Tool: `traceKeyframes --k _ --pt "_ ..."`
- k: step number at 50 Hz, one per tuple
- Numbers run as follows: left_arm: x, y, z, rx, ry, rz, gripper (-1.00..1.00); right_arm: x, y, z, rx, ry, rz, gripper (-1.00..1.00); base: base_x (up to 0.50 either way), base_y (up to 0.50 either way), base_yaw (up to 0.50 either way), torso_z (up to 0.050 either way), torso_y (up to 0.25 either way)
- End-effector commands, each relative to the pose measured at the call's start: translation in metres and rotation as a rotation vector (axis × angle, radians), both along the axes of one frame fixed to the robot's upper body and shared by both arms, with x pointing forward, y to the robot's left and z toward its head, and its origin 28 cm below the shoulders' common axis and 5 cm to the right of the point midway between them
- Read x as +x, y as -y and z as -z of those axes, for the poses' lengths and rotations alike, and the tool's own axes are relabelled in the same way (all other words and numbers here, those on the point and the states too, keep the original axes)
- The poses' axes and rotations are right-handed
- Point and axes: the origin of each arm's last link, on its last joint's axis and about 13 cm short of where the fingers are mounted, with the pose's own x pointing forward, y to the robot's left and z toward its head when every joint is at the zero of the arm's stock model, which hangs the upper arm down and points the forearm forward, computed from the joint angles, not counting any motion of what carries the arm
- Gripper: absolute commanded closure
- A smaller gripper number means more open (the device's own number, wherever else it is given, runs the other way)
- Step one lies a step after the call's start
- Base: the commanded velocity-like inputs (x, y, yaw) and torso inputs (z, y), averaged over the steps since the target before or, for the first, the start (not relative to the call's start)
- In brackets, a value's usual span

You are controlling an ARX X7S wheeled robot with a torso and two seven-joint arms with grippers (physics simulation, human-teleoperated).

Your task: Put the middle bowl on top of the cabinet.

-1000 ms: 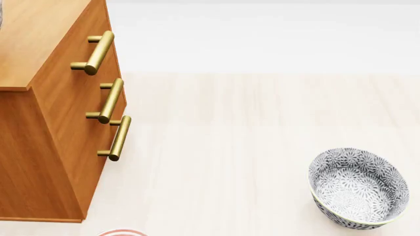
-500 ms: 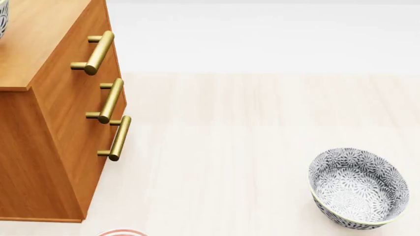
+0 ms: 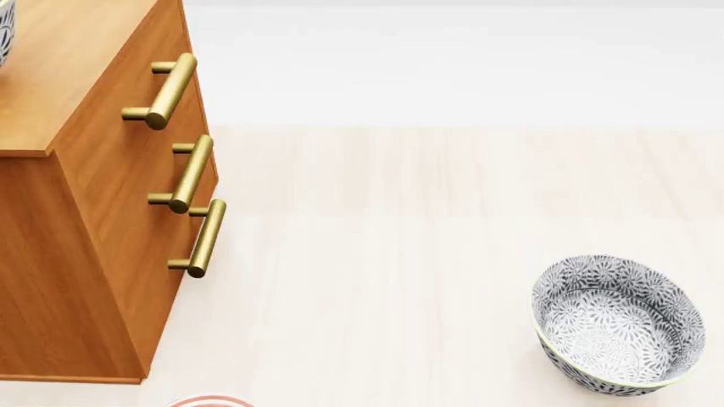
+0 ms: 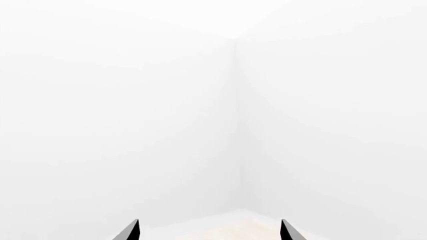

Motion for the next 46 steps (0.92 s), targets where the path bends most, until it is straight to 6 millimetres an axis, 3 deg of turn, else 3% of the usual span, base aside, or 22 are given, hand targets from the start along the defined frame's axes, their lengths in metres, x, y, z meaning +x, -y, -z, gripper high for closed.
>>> traceKeyframes --k 1,17,25,36,46 --pt "-0.023 0.01 -0.006 0.207 0.096 0.025 -1.0 0.0 0.0 0.0 -0.002 0.002 0.0 -1.0 0.0 0.0 0.0 0.0 0.0" --pt "-0.034 0.015 -0.019 0.473 0.258 0.017 -1.0 -0.001 0.001 -0.001 -0.004 0.002 -0.004 -1.0 0.0 0.0 0.0 0.0 0.0" --pt "-0.049 0.032 -0.017 0.612 0.377 0.086 -1.0 -0.002 0.0 -0.002 -0.006 0.005 -0.004 -1.0 0.0 0.0 0.0 0.0 0.0" --pt "-0.063 0.058 0.001 0.798 0.528 0.237 -1.0 -0.003 -0.001 -0.002 -0.009 0.009 -0.005 -1.0 0.0 0.0 0.0 0.0 0.0" --pt "-0.068 0.068 0.02 0.93 0.595 0.27 -1.0 -0.004 0.0 -0.003 -0.011 0.012 -0.006 -1.0 0.0 0.0 0.0 0.0 0.0"
